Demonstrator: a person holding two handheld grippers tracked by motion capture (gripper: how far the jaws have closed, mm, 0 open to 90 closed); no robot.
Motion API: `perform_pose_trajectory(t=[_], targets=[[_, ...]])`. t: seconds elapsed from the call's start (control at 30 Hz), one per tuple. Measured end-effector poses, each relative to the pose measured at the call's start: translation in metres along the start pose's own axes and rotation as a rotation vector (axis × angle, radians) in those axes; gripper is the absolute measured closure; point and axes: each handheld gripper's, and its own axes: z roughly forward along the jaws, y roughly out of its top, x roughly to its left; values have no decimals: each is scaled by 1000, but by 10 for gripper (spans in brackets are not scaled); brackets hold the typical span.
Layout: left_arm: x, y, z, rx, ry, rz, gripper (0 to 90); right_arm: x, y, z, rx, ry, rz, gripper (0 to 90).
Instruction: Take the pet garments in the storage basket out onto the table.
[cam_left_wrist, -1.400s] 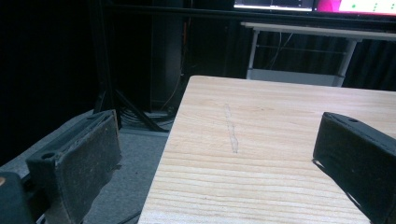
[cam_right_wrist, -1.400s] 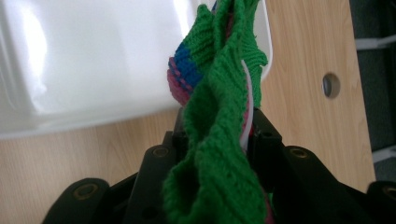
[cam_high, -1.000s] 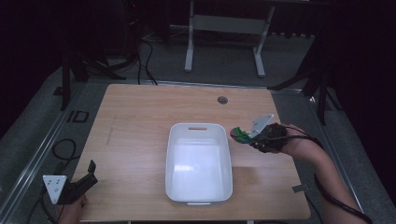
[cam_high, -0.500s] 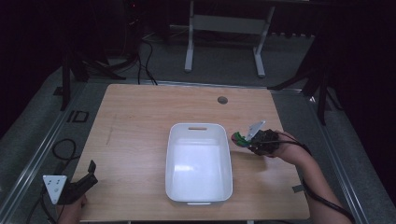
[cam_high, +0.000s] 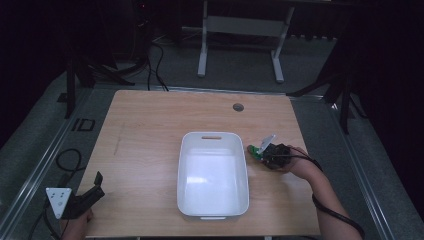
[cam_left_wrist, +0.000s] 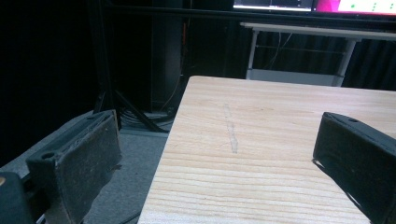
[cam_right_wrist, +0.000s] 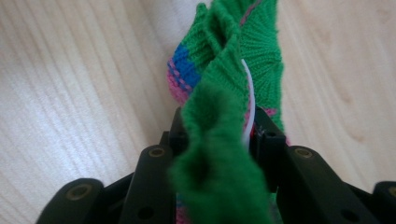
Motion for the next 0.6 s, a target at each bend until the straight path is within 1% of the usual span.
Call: perform_pose_trajectory(t=[0.03,0.1,0.13,0.2,0.33,0.37,0.4,0.43,0.47,0.5,0.6], targets=[[0,0,0,0,1,1,14,1,0,1,1,9,8,653],[0,0,0,0,0,1,14,1,0,1,-2,7,9,647],[0,0,0,-2,1,1,14,1,0,0,-4,31,20,570],[0,0,0,1,0,-2,14,2,0,-5,-7,45,18,504],[0,0,0,0,0,-2,14,6,1,-21,-38,62,-4,401],[0,0,0,0,0,-2,14,6,0,-25,-47,56,-5,385],[0,0,0,-1,0,-2,14,6,-1,-30,-59,44,1,366],[0,0,0,-2,0,-3,14,6,-2,-34,-70,36,18,352],[0,0,0,-2,0,-3,14,6,-4,-38,-89,36,34,335],[0,0,0,-1,-1,-2,14,6,-8,-43,-122,38,54,324],[0,0,0,-1,0,-1,14,7,-18,-53,-187,51,101,291]])
